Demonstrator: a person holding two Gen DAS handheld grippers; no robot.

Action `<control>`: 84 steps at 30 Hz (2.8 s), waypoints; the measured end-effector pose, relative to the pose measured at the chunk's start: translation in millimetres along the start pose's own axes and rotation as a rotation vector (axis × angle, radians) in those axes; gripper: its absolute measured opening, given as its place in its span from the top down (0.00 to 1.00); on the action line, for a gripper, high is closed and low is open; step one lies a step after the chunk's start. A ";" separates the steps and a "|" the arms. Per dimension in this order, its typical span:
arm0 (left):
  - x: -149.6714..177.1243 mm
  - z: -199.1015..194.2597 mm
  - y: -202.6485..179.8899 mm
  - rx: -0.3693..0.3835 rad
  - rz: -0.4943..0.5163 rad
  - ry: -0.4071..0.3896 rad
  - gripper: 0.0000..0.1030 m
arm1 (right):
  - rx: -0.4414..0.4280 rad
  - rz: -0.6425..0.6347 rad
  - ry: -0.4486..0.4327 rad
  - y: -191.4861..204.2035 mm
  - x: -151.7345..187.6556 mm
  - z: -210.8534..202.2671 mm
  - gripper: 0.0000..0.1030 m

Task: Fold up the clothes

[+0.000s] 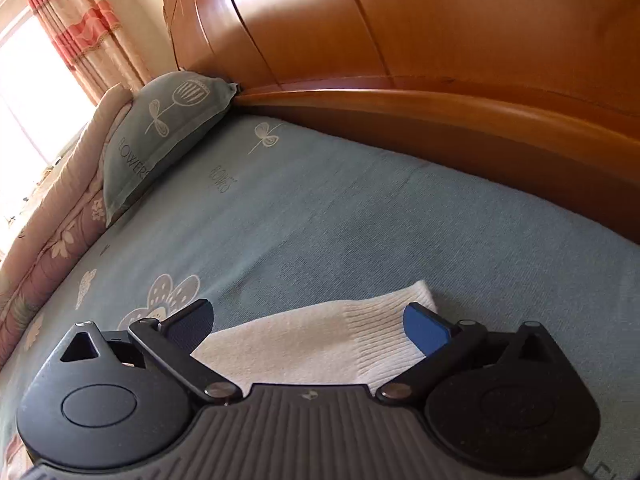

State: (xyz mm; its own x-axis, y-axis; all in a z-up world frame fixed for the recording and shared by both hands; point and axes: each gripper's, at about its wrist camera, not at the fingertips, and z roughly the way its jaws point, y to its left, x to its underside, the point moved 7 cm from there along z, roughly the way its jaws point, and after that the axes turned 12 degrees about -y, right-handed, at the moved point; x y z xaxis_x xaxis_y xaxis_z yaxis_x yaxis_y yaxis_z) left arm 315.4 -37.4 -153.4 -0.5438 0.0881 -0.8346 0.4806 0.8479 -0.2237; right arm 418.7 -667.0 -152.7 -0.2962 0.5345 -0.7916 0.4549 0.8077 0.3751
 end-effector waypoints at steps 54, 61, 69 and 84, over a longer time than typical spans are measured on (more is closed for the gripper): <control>-2.6 -14.0 16.5 -0.118 -0.019 0.000 0.01 | -0.486 -0.710 0.171 316.0 294.8 -240.6 0.00; -6.7 -16.7 19.9 -0.120 -0.048 0.000 0.01 | -0.438 -0.596 0.236 288.3 311.4 -270.0 0.00; -7.4 -21.3 18.1 -0.116 -0.055 -0.004 0.01 | -0.419 -0.633 0.208 270.2 323.3 -298.0 0.00; -24.8 -35.3 52.8 -0.175 -0.125 -0.058 0.01 | -0.534 -0.365 0.168 326.3 220.7 -151.5 0.00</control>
State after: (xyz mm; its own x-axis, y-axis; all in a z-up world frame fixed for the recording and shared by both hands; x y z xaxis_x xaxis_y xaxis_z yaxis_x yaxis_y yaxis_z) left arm 330.0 23.7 -126.7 -0.5487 -0.0494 -0.8345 0.2825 0.9286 -0.2407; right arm 374.5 -247.8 -131.9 -0.4987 0.2001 -0.8434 -0.1649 0.9333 0.3189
